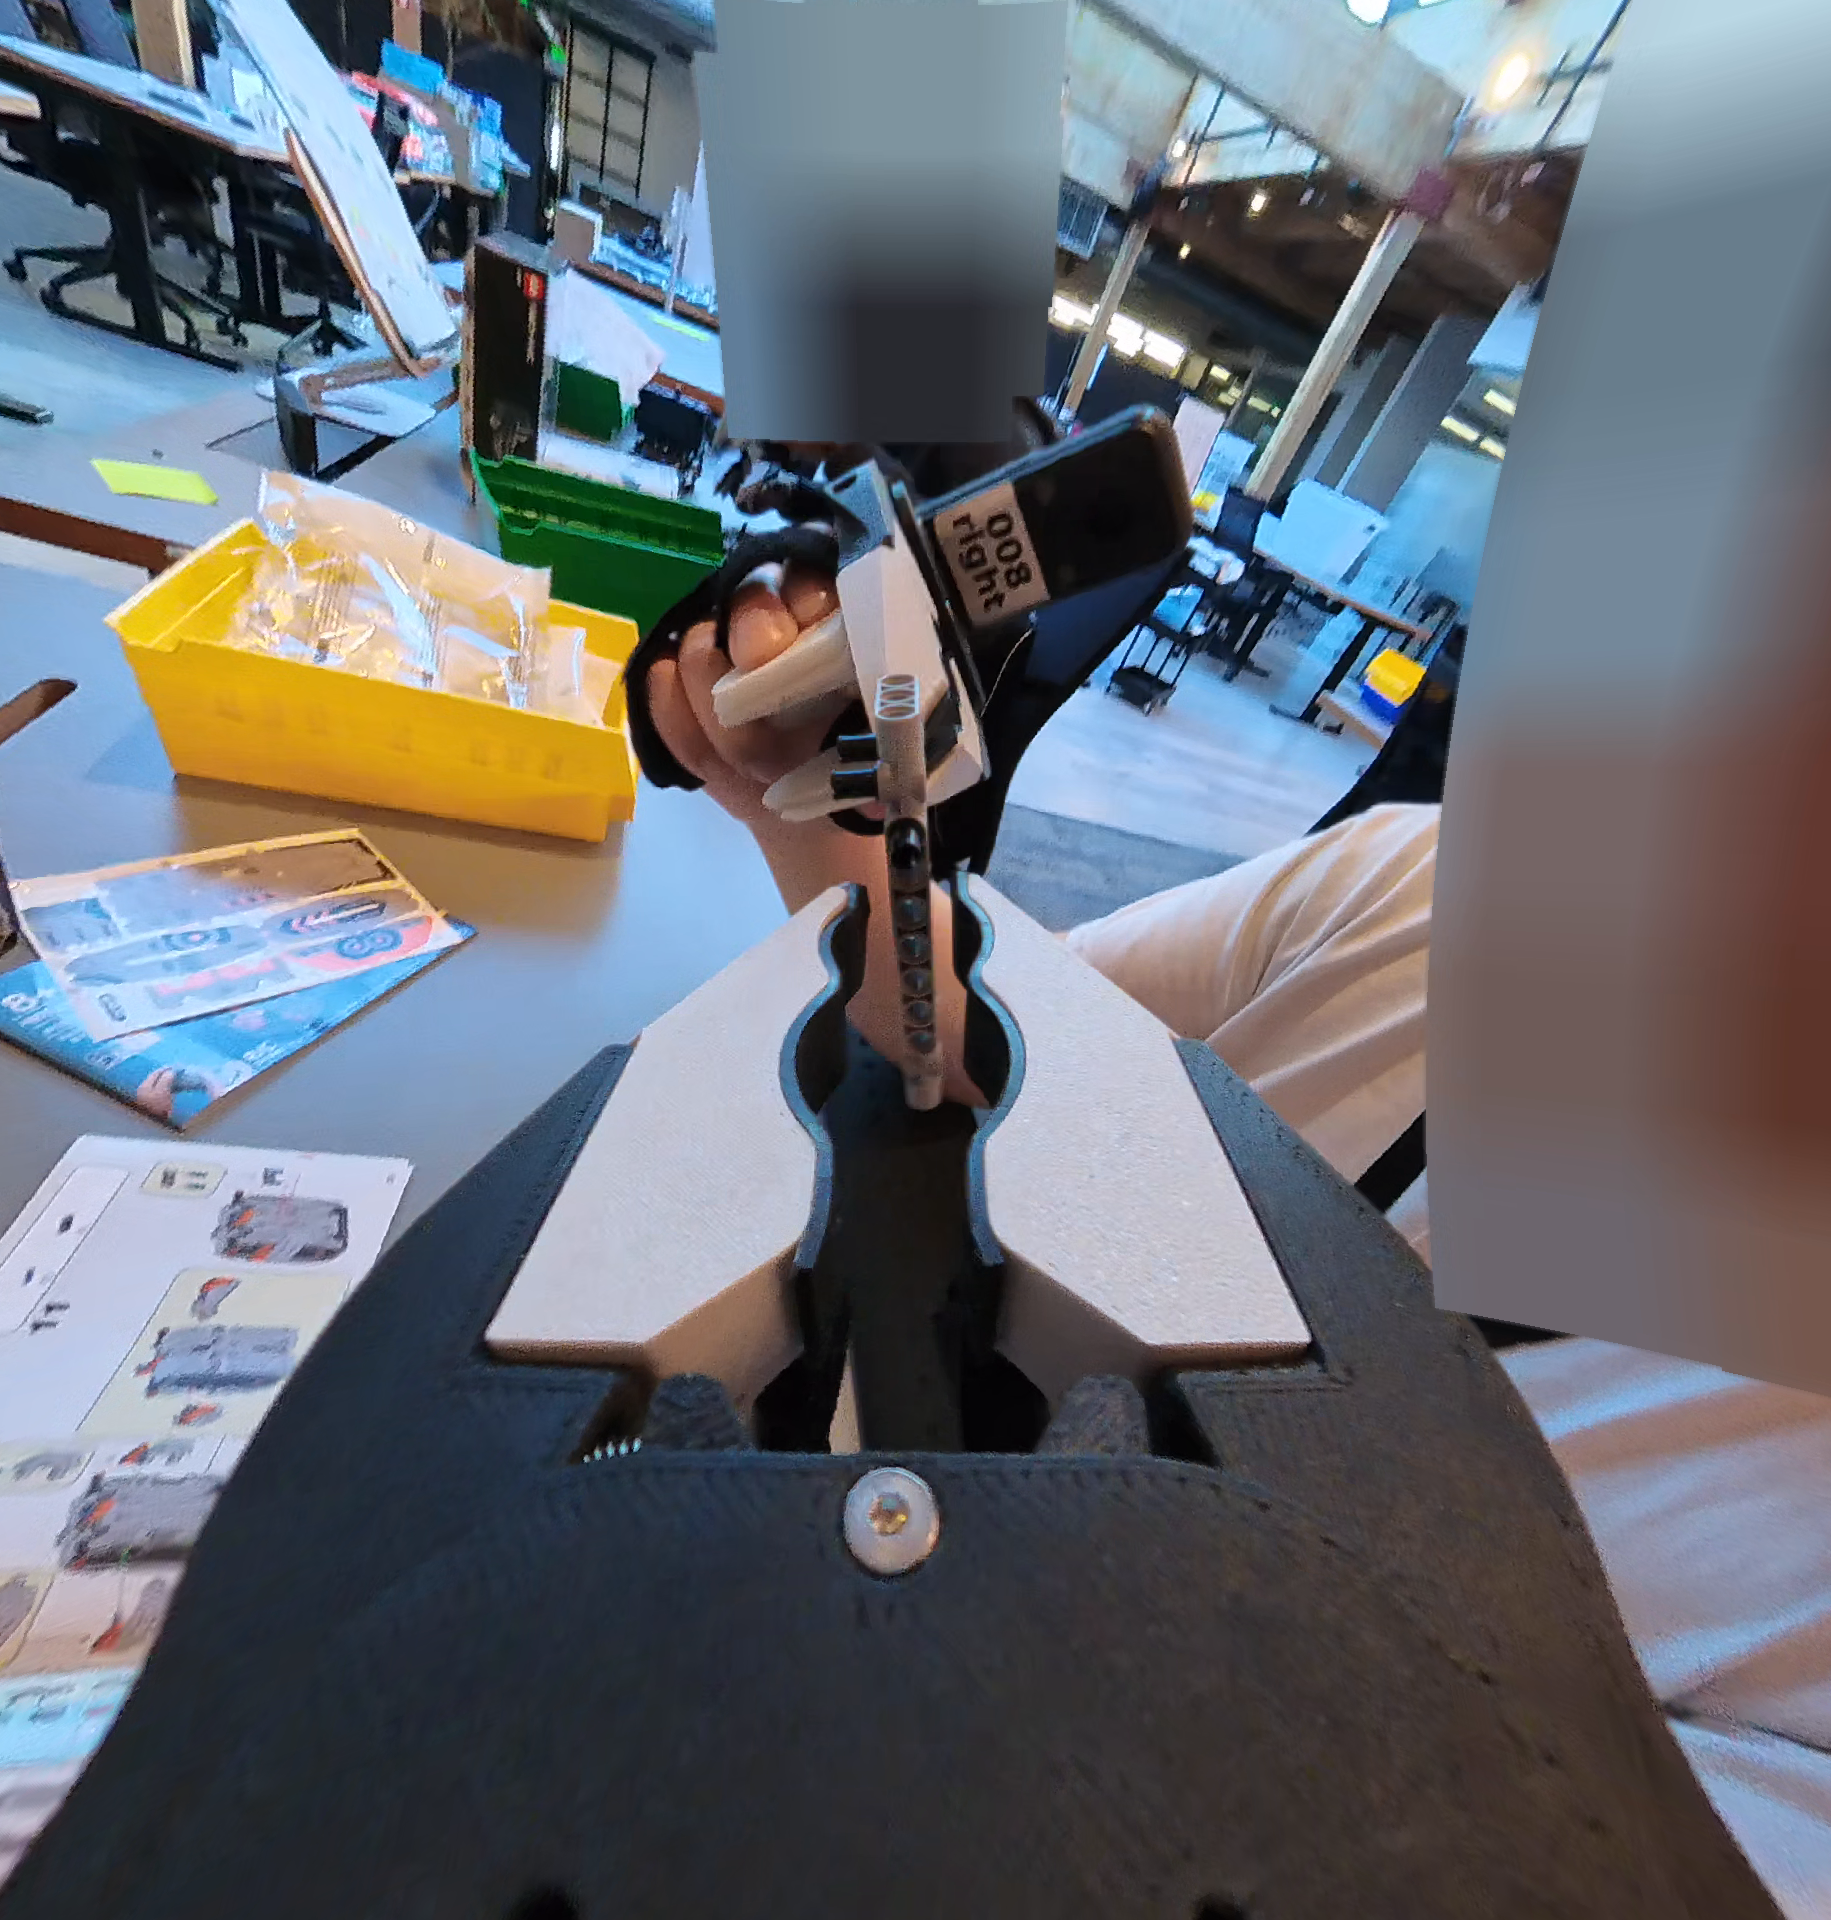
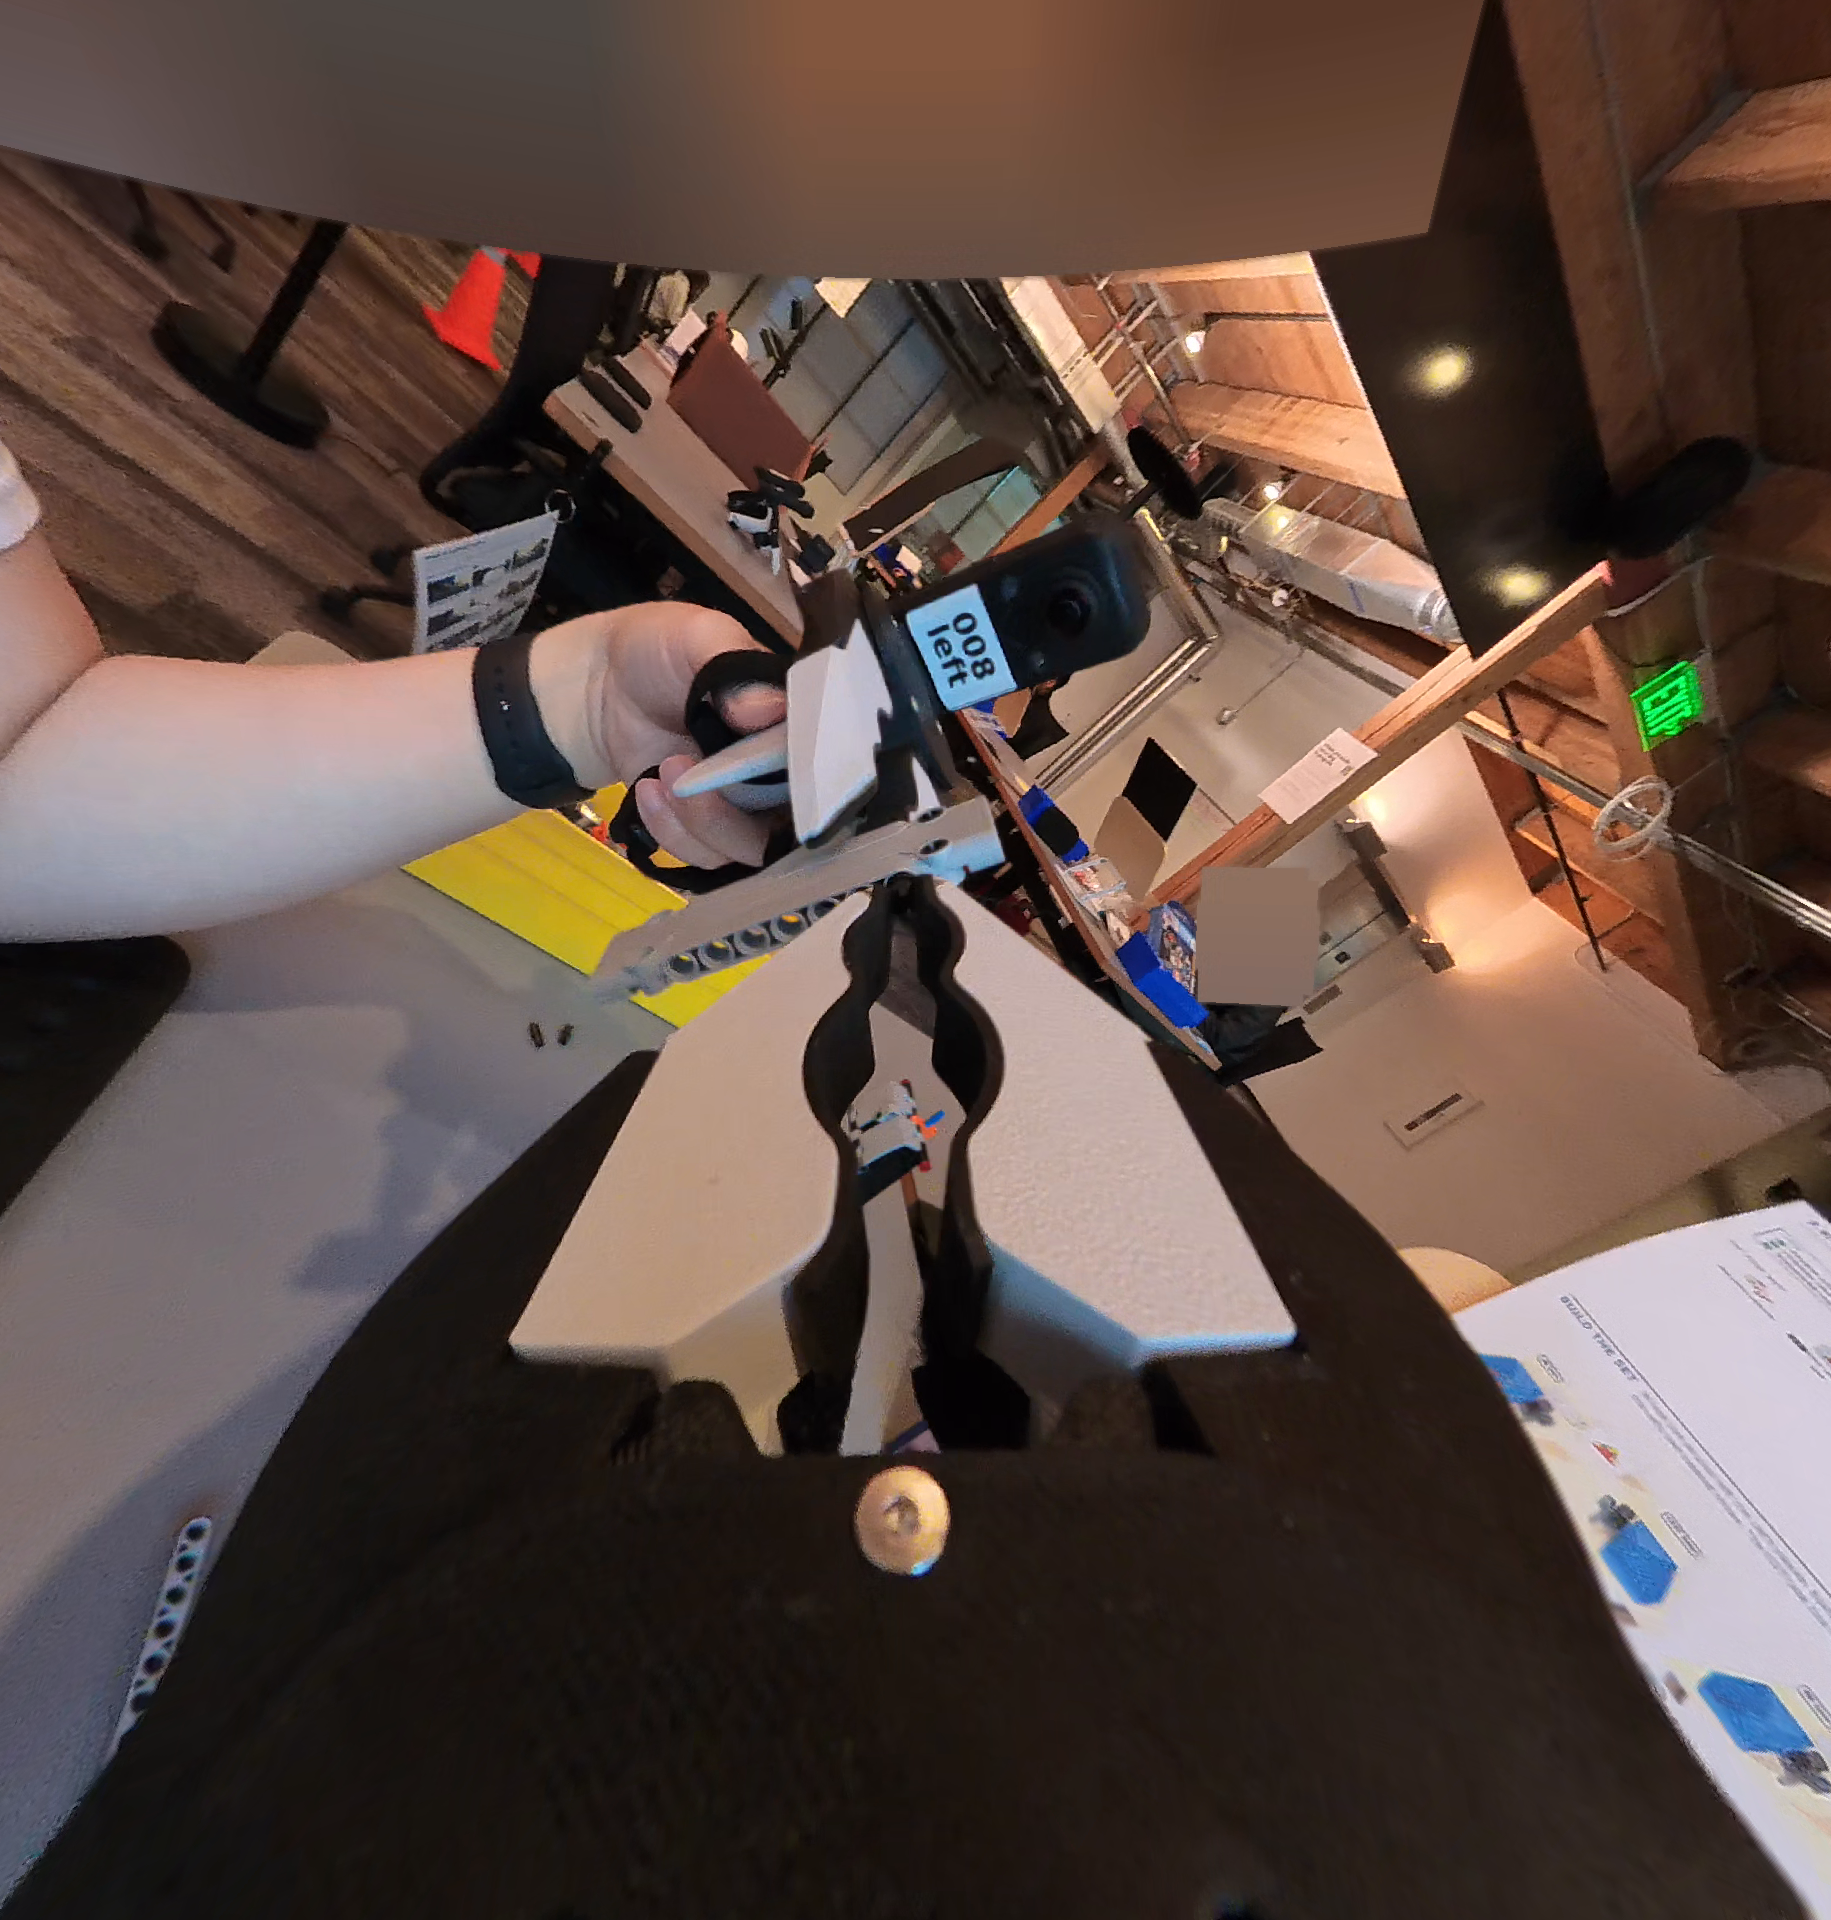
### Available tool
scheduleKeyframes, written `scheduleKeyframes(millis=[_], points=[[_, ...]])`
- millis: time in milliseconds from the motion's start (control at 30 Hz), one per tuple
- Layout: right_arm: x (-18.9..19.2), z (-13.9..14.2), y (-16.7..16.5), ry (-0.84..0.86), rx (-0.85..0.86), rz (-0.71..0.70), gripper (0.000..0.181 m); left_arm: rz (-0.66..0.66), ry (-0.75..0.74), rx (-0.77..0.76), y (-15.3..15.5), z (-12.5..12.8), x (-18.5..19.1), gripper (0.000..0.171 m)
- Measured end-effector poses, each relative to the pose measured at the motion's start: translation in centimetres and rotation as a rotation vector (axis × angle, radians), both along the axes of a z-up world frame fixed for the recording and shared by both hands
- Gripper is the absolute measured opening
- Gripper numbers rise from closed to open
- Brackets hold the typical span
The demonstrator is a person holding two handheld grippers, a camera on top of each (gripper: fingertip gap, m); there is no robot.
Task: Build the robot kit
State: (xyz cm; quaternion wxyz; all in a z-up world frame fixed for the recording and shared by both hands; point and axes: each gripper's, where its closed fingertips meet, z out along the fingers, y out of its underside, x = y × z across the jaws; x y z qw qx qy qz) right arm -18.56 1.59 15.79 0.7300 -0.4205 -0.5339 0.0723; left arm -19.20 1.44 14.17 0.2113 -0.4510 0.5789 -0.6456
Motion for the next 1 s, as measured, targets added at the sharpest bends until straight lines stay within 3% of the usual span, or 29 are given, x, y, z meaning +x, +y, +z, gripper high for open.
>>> scheduleKeyframes(millis=[300,800,1000], points=[[0.4,0.1,0.2,0.01,0.012,-0.009,0.004,-0.002,-0.077,-0.061,0.1,1.4,1.3,0.005],[0.3,-0.9,0.4,-0.078,0.016,-0.063,0.002,-0.005,0.004,-0.059,0.2,0.1,1.3,0.005],[0.8,-0.4,1.1,0.016,-0.038,-0.005,0.004,0.041,-0.019,-0.059,0.8,0.5,1.7,0.005]])
